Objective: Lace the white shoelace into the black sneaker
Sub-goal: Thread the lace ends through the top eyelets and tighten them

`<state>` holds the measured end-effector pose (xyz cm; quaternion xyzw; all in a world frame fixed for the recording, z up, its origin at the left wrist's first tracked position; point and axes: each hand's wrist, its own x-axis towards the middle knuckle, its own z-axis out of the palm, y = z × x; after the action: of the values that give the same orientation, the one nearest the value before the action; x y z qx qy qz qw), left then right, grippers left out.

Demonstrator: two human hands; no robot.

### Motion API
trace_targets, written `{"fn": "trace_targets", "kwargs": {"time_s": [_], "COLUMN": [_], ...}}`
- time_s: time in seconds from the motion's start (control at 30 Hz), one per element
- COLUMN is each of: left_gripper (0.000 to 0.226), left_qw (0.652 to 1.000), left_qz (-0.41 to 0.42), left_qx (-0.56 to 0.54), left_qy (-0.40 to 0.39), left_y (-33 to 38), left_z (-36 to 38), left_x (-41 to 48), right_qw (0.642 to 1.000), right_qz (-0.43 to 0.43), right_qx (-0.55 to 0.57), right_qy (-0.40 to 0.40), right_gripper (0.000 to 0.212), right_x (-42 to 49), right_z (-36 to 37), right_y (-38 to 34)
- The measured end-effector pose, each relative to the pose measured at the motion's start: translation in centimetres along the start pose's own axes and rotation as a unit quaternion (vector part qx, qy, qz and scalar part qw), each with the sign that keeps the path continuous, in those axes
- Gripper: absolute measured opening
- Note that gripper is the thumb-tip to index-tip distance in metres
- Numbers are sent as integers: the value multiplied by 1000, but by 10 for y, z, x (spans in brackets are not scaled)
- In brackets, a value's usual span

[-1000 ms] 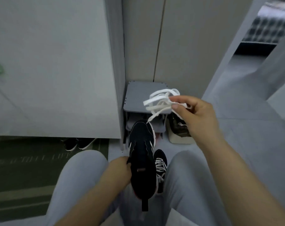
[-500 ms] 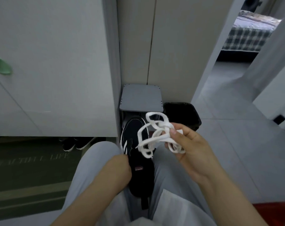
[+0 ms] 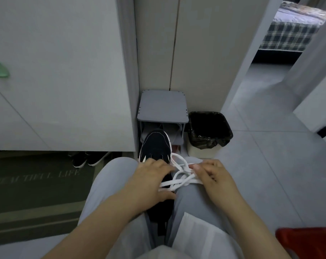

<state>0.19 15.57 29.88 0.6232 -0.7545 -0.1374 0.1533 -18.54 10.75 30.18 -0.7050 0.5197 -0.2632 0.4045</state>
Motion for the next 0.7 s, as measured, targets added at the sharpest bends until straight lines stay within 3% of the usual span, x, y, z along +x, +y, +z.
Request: {"fn": "trace_targets", "kwargs": {"time_s": [0.1, 0.2, 0.3, 0.37, 0.5, 0.53, 0.6, 0.7], "left_gripper": [22, 10, 8, 11, 16, 17, 19, 17], "left_qw": [997, 981, 922, 897, 765, 750, 758, 817], "left_qz": [50, -10, -86, -116, -250, -279, -311, -337], "left_qx": [20, -174, -375, -417, -555, -559, -537, -437], "left_qy": [64, 83, 44, 90, 210, 215, 200, 167], "left_y": [-5, -13, -18, -25, -44, -50, -62, -69], "left_z": [10, 3, -20, -35, -60, -67, -73, -74], "left_x": [2, 1, -1, -1, 1, -1, -3, -4], "right_qw": [999, 986, 965, 939, 906, 907, 917, 961], "right_qz": [-14, -22, 3, 23, 69, 78, 94, 81], "right_qx": [39, 163, 251, 331, 399, 393, 366, 244], "right_qy": [5, 32, 76, 91, 122, 128, 127, 105], "right_gripper": [20, 26, 34, 37, 42, 42, 40, 43], "right_x": [-4, -12, -11, -9, -9, -10, -13, -15], "right_z": [-9, -19, -23, -22, -22, -22, -21, -16], "right_y": [-1, -7, -8, -8, -4, -3, -1, 8]}}
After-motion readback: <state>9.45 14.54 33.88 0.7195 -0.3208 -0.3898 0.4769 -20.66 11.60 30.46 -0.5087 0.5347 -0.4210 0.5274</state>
